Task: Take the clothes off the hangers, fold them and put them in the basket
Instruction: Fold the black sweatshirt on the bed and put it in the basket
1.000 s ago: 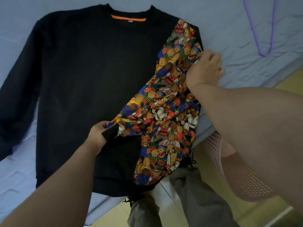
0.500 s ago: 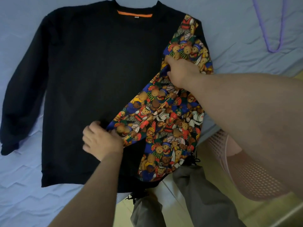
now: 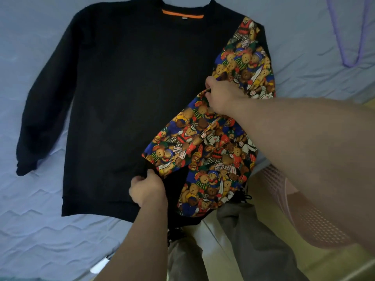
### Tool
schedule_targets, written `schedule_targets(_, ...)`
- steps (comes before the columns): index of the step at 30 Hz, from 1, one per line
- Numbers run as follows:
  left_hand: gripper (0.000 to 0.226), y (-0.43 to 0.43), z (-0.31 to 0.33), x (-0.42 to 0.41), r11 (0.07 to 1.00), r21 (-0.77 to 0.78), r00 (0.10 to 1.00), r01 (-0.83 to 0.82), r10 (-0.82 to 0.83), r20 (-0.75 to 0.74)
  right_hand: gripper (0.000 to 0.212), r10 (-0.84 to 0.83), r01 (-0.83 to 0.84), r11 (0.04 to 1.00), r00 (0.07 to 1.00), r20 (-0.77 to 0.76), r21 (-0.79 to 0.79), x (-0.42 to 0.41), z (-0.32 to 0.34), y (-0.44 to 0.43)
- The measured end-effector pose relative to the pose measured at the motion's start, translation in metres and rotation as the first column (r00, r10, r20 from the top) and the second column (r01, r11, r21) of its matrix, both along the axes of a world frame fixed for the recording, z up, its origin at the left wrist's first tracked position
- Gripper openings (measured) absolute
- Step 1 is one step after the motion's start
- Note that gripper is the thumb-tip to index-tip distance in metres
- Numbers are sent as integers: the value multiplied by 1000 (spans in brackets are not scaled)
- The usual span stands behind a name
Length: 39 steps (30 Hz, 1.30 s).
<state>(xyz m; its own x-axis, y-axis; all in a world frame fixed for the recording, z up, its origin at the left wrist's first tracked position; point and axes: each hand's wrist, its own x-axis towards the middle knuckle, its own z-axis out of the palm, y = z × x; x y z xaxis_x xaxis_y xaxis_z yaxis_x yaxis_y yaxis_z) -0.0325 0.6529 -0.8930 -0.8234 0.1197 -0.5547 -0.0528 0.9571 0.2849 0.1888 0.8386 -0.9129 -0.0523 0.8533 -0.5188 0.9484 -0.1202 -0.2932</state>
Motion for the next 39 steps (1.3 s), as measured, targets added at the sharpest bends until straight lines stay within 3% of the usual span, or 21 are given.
schedule_targets(3, 37, 3, 15, -3, 972, 137, 976, 193, -176, -127, 14, 8, -10, 999, 998, 58, 35, -7, 0, 3)
schedule_targets(7, 40, 11, 19, -14, 973, 231, 999, 23, -30, 26, 21, -21, 14, 996, 996, 86, 88, -19, 2, 7)
schedule_targets(10, 55, 14, 13, -27, 960, 272, 986, 70, -109, 129, 24, -28, 15, 995, 991, 132, 100, -23, 0, 8)
schedule_targets(12, 72, 15, 14, -30, 944, 320, 940, 74, -173, 295, 23, -43, 28, 995, 988, 147, 100, -23, 2, 8)
schedule_targets(13, 71, 15, 16, -30, 944, 319, 906, 86, -207, 368, 22, -46, 33, 994, 991, 128, 102, -23, 2, 8)
schedule_targets(15, 45, 15, 16, -34, 946, 292, 875, 143, -259, 410, 27, -4, 4, 999, 1000, 0, 42, -27, 5, 6)
schedule_targets(18, 24, 13, 11, -37, 948, 291, 898, 127, -235, 372, 34, 210, -222, 970, 970, -119, -99, -40, 9, 2)
schedule_targets(21, 36, 12, 7, -36, 944, 326, 923, 54, -173, 345, 18, 298, -301, 948, 953, -46, -102, -54, 6, 2)
schedule_targets(24, 45, 11, 3, -39, 916, 296, 944, 271, -312, 103, 25, 329, -325, 943, 943, 51, -70, -66, 9, 7)
schedule_targets(26, 37, 12, 2, -41, 866, 166, 881, 472, -466, -78, 30, 333, -335, 942, 937, 104, -7, -74, 9, 6)
schedule_targets(31, 36, 18, -6, -49, 819, 0, 810, 574, -567, -147, 45, 209, -209, 967, 978, 14, 149, -87, 2, -22)
schedule_targets(33, 37, 20, -7, -48, 833, -10, 824, 554, -549, -140, 47, 286, -295, 932, 955, 73, 210, -87, -3, -43)
schedule_targets(37, 38, 32, -12, -56, 963, 113, 965, 246, -233, -117, 61, 306, -317, 941, 947, 102, 120, -78, -17, -81)
schedule_targets(39, 42, 36, -12, -59, 980, 81, 975, 182, -170, -144, 64, 311, -326, 940, 940, 139, 104, -68, -23, -93)
